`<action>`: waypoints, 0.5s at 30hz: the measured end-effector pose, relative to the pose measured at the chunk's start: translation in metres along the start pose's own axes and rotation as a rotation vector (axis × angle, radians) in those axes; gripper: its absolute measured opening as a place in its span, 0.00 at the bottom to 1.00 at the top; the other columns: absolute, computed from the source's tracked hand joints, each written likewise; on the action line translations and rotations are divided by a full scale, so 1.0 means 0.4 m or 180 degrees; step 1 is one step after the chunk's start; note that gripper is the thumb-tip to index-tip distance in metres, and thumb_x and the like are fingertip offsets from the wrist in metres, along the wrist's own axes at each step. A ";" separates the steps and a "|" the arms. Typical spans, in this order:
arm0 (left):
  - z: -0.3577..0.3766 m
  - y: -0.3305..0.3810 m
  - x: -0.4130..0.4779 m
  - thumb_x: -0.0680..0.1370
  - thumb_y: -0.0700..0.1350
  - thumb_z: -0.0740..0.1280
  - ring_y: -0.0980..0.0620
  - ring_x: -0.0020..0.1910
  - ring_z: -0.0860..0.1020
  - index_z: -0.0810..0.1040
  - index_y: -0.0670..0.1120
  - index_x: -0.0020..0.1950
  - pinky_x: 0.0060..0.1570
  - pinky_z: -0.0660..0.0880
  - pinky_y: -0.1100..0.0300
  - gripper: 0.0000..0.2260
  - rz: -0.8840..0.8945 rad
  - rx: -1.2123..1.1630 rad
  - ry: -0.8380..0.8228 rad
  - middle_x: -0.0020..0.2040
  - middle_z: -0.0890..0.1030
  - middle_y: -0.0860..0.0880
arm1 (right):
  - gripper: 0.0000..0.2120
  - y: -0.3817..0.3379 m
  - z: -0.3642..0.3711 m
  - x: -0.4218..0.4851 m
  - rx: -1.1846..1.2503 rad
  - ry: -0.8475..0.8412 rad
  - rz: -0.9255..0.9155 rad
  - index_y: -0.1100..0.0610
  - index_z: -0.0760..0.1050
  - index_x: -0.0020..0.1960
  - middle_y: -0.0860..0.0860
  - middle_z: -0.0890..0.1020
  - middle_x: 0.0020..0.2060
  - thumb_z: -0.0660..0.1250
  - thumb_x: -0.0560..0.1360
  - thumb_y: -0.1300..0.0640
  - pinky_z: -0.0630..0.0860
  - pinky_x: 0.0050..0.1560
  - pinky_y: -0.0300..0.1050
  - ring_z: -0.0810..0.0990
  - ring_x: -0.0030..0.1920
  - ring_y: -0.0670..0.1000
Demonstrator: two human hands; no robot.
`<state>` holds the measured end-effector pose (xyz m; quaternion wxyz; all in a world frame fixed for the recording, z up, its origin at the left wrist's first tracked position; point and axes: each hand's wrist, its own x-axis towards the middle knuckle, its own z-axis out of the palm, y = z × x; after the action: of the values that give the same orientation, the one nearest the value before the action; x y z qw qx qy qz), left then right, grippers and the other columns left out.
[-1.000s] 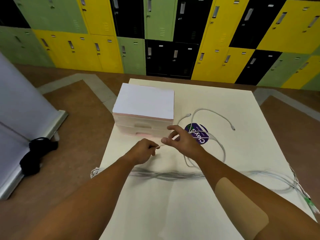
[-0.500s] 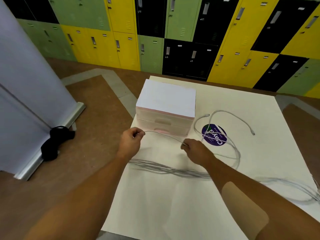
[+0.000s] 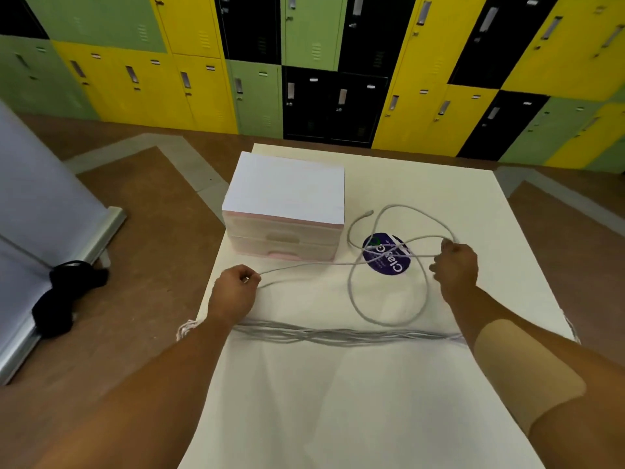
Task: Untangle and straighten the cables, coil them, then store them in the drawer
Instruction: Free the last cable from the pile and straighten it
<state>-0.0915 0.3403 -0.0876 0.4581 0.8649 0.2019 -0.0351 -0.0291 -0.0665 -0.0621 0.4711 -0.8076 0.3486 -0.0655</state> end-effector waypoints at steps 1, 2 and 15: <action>0.018 0.007 -0.002 0.77 0.46 0.68 0.49 0.45 0.80 0.83 0.49 0.45 0.48 0.75 0.55 0.04 0.0023 0.0044 -0.0120 0.43 0.83 0.51 | 0.19 -0.006 0.002 0.008 0.0323 0.0030 -0.0074 0.52 0.77 0.49 0.60 0.83 0.49 0.60 0.72 0.38 0.80 0.47 0.58 0.83 0.48 0.63; 0.033 0.017 -0.006 0.77 0.47 0.68 0.49 0.46 0.80 0.83 0.49 0.46 0.50 0.76 0.54 0.04 0.0038 0.0095 -0.0231 0.44 0.84 0.51 | 0.14 -0.028 0.005 0.003 0.0625 0.0063 -0.0169 0.50 0.76 0.50 0.58 0.83 0.49 0.61 0.74 0.42 0.80 0.45 0.55 0.82 0.47 0.60; 0.148 0.138 -0.001 0.78 0.46 0.67 0.51 0.44 0.80 0.82 0.49 0.44 0.44 0.74 0.59 0.05 0.0526 0.0526 -0.0889 0.42 0.82 0.51 | 0.24 -0.228 -0.063 -0.069 0.0852 0.0017 -0.1613 0.49 0.69 0.64 0.49 0.68 0.65 0.76 0.73 0.53 0.76 0.60 0.46 0.72 0.67 0.50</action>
<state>-0.0636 0.2648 -0.0789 0.4105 0.9000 0.0610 -0.1336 -0.0148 -0.0387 0.0315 0.5413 -0.7994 0.1252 -0.2287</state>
